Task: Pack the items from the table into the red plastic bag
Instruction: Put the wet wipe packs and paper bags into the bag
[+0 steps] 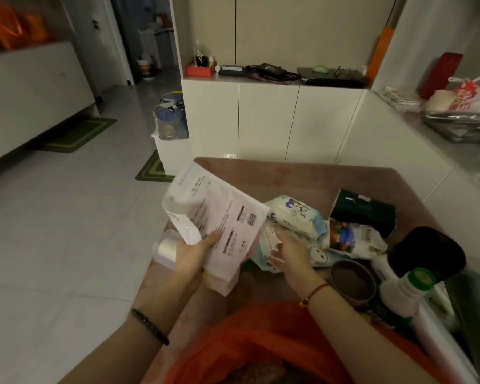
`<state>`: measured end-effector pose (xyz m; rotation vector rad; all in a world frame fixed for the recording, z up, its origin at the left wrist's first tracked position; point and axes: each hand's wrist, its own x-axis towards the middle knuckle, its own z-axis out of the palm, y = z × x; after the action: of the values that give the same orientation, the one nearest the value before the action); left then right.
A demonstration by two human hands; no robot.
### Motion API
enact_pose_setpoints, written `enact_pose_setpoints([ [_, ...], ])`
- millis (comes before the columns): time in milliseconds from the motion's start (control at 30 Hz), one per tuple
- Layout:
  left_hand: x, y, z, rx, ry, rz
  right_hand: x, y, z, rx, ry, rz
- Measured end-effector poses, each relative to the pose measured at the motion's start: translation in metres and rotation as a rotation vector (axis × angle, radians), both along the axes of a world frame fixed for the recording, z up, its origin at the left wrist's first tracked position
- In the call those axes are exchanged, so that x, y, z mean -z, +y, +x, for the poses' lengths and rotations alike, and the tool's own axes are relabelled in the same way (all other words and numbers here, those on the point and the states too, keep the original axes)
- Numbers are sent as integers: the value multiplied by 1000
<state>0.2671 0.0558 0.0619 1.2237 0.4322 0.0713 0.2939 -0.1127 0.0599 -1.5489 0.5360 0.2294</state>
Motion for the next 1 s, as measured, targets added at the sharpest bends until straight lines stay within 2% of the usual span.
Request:
enact_pose_setpoints([
  [33,0,5,2,-8,-3,-1,11,-11,5,-69,-64,-330],
  [100,4,13,6,-14,-2,-11,37,-28,10,-443,-166,-999],
  [133,6,16,8,-14,-3,-19,49,-33,13,-595,-173,-1205],
  [200,11,22,10,-20,-8,-34,63,-37,19,-748,-149,-1388],
  [300,16,28,9,-21,-23,-59,70,-34,30,-834,-97,-1443],
  [400,18,36,7,-26,-16,-51,63,-36,37,-834,-160,-1477],
  [500,20,42,6,-17,-29,-55,44,-45,37,-756,-218,-1430],
  [633,14,41,4,-3,-47,-59,14,-60,37,-481,-279,-1208],
  [733,11,38,2,-5,-41,-39,-12,-61,32,-286,-398,-1045],
  [900,-1,31,-4,-36,-25,-24,-80,-55,14,103,-674,-541],
  [1000,-18,24,-15,43,-45,8,-125,-62,-2,132,-673,-83],
])
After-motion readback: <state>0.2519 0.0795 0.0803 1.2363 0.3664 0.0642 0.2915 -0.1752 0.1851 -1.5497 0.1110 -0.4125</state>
